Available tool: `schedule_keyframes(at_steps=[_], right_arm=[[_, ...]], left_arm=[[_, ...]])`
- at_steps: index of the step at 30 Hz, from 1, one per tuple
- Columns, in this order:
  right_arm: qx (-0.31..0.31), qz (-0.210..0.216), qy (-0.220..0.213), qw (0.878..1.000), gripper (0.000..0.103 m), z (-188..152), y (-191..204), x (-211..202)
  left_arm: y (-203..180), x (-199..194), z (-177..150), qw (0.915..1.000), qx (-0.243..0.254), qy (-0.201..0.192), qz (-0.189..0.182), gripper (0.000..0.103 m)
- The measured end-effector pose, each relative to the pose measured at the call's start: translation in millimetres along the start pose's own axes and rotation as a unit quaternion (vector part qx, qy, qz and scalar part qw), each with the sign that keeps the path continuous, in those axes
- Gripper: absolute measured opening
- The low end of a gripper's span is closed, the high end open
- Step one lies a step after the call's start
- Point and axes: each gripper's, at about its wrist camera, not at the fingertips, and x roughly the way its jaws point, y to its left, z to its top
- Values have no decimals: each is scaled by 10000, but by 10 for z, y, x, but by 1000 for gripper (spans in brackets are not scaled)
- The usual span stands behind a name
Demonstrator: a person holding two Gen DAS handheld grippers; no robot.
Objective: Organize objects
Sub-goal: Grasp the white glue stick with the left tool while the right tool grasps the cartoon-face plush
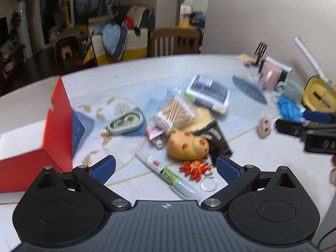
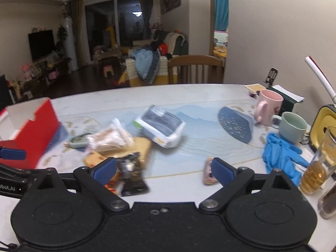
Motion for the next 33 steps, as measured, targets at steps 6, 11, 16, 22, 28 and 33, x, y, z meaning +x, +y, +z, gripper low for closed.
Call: schedule_keyframes(at_steps=[6, 11, 16, 22, 28, 33], right_arm=[[-111, -365, 297, 9988, 97, -62, -212, 363], [-27, -360, 497, 9981, 93, -46, -399, 662], [166, -383, 746, 9963, 89, -42, -565, 916], [130, -411, 923, 9948, 84, -79, -635, 1103], [140, -439, 1048, 9934, 76, -98, -684, 1240], [273, -436, 1183, 9917, 58, -117, -737, 1314]], left_arm=[[47, 477, -20, 9976, -160, 613, 272, 102], [21, 726, -26, 9946, -22, 967, 363, 102], [48, 900, -35, 9911, -122, 1229, 500, 102], [33, 990, -76, 9888, -26, 1380, 574, 101], [36, 1021, -110, 9878, 1, 1462, 531, 93], [64, 996, -63, 9897, -73, 1376, 379, 61]])
